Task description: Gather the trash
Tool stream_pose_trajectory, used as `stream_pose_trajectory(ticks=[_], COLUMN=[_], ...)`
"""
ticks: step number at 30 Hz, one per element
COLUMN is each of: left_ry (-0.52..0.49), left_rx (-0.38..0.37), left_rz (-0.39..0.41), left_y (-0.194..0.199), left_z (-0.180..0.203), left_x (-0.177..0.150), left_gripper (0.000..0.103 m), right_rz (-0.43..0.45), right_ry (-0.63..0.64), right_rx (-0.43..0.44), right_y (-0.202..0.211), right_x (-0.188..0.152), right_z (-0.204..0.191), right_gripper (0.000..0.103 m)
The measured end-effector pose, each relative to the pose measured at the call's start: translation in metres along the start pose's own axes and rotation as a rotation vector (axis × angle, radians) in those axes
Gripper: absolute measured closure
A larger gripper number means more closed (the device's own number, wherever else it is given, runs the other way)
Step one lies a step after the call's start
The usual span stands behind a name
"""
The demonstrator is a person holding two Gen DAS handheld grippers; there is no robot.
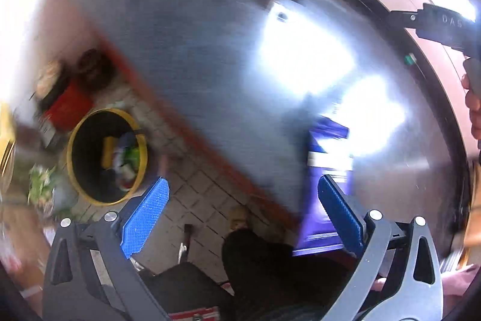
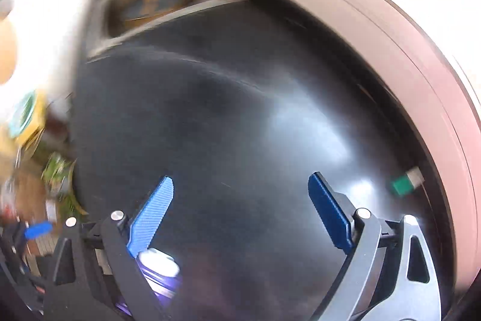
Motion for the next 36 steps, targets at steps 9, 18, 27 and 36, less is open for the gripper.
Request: stream_pose_trajectory(ticks=[9, 18, 27, 36], left_ry=[-0.138, -0.304, -0.242, -0.261], left_rx=[-0.005, 0.094, -0.074, -0.101], left_rz=[-0.061, 0.134, 0.111, 0.159], left_y=[-0.026, -0.018, -0.016, -0.003], left_z=[0.063, 0.109, 0.136, 0.173], left_x=[0.001, 0.008, 0.052, 0.099], left_gripper=[0.007, 0.05, 0.051, 0.051], right_rz=[0.025, 0.043, 0.087, 0.111], right_ry=[-0.311, -0.38, -0.41, -0.702], right_rx=[-0.043, -0.032, -0.03, -0.028], right_y=[0.041, 0.051, 0.071, 0.049], right_x=[-0.081, -0.109, -0.11, -0.083], right_z=[0.128, 0.152, 0.179, 0.261], right_gripper=[0.015, 0.015, 0.015, 0.015])
Point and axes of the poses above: each gripper's, at about its wrist camera, not at the fingertips, and y roughly against the way its jaws point, z to its right, x to its top, the point moved 1 cm from there along -y, roughly the way its jaws point, and after that the axes turned 14 degrees about x, right-handed, at the moved point
